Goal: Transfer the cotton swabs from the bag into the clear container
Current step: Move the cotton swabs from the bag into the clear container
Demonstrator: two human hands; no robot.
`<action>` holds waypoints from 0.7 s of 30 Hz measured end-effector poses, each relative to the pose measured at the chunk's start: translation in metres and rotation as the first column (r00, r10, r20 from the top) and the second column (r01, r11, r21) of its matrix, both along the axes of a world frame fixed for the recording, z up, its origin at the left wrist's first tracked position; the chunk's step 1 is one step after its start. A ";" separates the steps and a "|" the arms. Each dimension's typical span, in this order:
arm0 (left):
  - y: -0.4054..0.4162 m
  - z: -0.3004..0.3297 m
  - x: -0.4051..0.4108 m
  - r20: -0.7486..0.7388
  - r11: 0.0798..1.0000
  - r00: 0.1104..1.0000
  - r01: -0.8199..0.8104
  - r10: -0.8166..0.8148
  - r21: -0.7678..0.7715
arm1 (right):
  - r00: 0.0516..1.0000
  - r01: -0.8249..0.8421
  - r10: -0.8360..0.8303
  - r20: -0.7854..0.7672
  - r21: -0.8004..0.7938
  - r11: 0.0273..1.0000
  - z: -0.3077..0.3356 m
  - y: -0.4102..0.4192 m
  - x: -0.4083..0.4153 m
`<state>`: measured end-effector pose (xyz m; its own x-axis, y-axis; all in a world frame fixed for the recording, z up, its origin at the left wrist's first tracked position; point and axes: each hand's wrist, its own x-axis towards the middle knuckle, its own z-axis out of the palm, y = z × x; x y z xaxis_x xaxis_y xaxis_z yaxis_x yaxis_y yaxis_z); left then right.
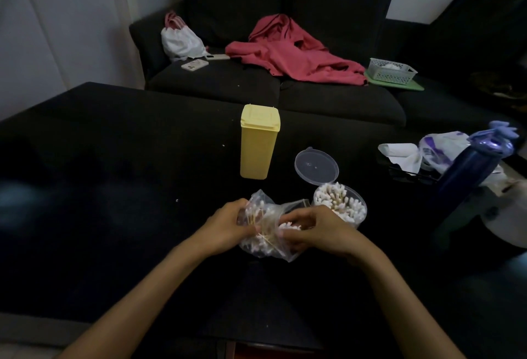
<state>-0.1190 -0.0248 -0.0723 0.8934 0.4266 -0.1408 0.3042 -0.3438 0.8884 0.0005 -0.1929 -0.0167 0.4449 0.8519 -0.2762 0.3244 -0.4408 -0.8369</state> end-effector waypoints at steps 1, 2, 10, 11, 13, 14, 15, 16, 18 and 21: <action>0.000 0.000 0.000 0.002 1.000 1.000 0.001 -0.001 -0.006 | 0.999 0.040 -0.040 0.004 0.019 0.999 -0.003 0.002 -0.002; 0.000 0.000 0.000 0.004 1.000 1.000 -0.001 0.001 -0.013 | 0.997 0.069 -0.070 0.025 0.023 0.997 -0.005 0.003 -0.003; 0.002 0.001 -0.001 0.010 0.999 0.999 -0.031 0.031 -0.017 | 0.997 0.081 -0.082 0.005 0.019 0.996 -0.005 0.001 0.001; 0.002 0.000 -0.001 0.011 0.999 0.999 -0.032 0.032 -0.011 | 0.996 0.089 -0.088 -0.014 0.019 0.996 -0.006 0.002 -0.002; 0.001 -0.001 -0.002 0.016 1.000 0.999 -0.029 0.029 -0.009 | 0.992 0.126 -0.126 0.006 0.025 0.992 -0.010 0.006 -0.005; 0.001 0.001 -0.002 0.020 0.999 0.999 -0.031 0.031 -0.007 | 0.986 0.147 -0.149 0.071 0.025 0.989 -0.013 0.008 -0.005; -0.001 0.002 -0.002 0.025 0.999 0.999 -0.035 0.035 -0.008 | 0.973 0.160 -0.161 0.167 0.022 0.987 -0.016 0.009 -0.004; -0.002 0.003 -0.002 0.029 0.999 0.999 -0.039 0.039 -0.017 | 0.954 0.167 -0.166 0.248 0.019 0.986 -0.018 0.011 -0.004; -0.005 0.004 -0.003 0.035 0.999 0.998 -0.045 0.046 -0.028 | 0.934 0.159 -0.157 0.322 0.021 0.987 -0.020 0.014 -0.005; -0.006 0.000 -0.003 0.051 0.994 0.995 -0.093 0.091 0.056 | 0.933 0.129 -0.130 0.336 0.025 0.991 -0.018 0.014 -0.006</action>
<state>-0.1218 -0.0305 -0.0723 0.8551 0.5135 -0.0712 0.2945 -0.3681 0.8819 -0.0060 -0.1791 -0.0345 0.6178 0.7812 -0.0894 0.5273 -0.4959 -0.6900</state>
